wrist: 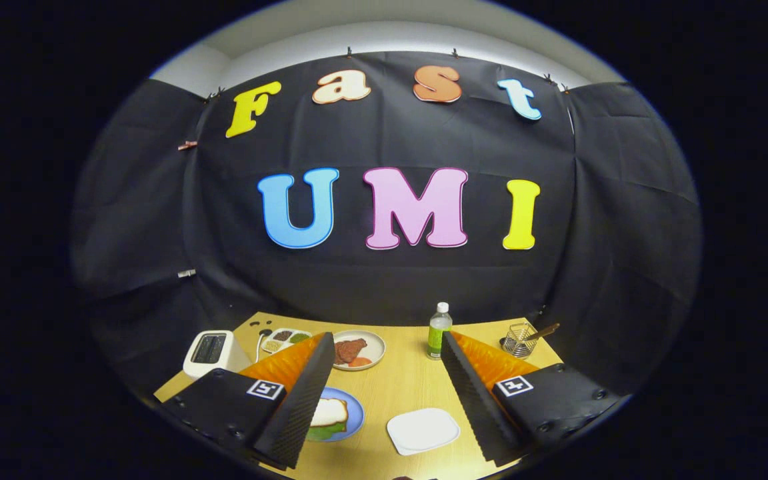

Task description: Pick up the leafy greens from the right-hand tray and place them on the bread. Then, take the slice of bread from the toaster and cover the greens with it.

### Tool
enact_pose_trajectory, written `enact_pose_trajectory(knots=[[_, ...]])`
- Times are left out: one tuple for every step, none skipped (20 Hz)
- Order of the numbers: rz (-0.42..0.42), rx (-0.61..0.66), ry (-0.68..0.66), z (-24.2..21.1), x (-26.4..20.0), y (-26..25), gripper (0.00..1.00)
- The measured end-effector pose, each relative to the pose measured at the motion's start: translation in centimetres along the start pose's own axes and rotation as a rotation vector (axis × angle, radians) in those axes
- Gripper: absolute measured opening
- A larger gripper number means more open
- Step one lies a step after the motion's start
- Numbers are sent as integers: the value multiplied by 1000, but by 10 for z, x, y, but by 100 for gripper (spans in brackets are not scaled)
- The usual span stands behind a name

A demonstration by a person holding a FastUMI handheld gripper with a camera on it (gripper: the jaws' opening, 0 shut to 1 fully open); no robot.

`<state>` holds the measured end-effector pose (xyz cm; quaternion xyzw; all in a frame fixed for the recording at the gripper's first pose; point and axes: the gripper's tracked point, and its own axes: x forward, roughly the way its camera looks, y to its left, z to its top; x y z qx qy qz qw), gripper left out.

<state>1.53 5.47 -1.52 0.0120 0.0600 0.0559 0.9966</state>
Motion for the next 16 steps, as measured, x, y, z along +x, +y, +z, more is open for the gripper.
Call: enact_pose_trajectory(knots=[[-3, 0, -10, 3, -2, -2, 99], [-7, 3, -17, 6, -4, -4, 99], [-9, 10, -21, 9, -5, -5, 99], [-10, 17, -24, 9, -7, -6, 99], [-10, 19, -18, 8, -6, -6, 99], [-12, 18, -14, 6, -5, -7, 99], [-16, 15, -8, 4, -4, -9, 99], [-16, 16, -4, 4, -2, -10, 99], [-15, 19, -3, 4, -1, -8, 99], [-10, 20, -5, 5, 0, -7, 99], [-7, 20, -8, 6, 1, -6, 99], [-7, 18, -7, 7, 2, -6, 99], [-5, 17, -4, 6, 4, -5, 99], [-3, 16, -1, 7, 4, -4, 99], [0, 18, 1, 7, 7, -3, 99], [5, 19, 2, 7, 9, -1, 99]])
